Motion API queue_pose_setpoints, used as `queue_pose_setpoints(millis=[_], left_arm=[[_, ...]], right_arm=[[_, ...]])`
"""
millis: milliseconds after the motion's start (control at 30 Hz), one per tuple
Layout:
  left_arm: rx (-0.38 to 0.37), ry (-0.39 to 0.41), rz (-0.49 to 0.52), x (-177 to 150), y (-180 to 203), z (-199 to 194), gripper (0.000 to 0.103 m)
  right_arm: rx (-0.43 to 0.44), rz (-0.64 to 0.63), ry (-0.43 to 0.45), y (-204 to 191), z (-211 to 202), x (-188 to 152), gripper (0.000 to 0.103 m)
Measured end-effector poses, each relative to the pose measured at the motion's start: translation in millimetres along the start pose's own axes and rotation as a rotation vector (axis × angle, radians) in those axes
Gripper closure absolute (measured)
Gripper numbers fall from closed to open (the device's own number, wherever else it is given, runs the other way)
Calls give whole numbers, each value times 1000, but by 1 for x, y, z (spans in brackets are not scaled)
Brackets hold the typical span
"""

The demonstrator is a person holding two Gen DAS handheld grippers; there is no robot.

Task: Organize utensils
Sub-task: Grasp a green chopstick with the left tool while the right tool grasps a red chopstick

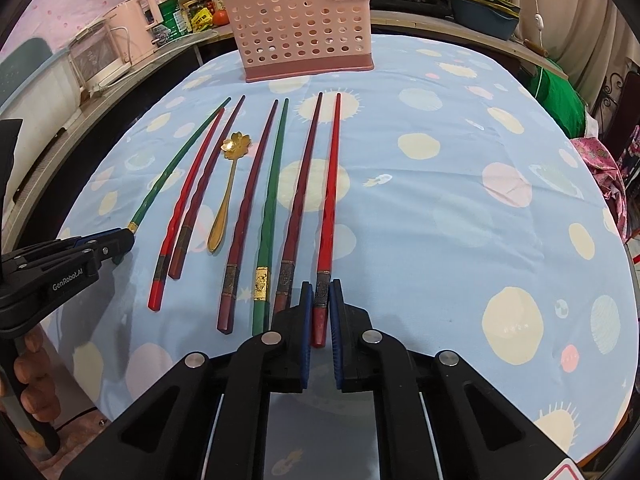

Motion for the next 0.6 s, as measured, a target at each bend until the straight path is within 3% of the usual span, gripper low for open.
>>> queue_pose_setpoints(millis=[333,600], left_arm=[[-6,3,-10,2,1,-11,96],[-23,66,-34,21,-3,-45,96]], right_arm=[[9,-3,35,-1,-13,6,96],[35,17,101,-1,-40,26,96]])
Point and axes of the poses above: each gripper's, at about its wrist camera, not at the fingertips, and z roughly the way its jaws point, y to its right, x to its top, the point moved 10 cm from there along z, roughly the way its jaws point, and after that the axes turned 11 degrees about z, right-handed, at the moved point
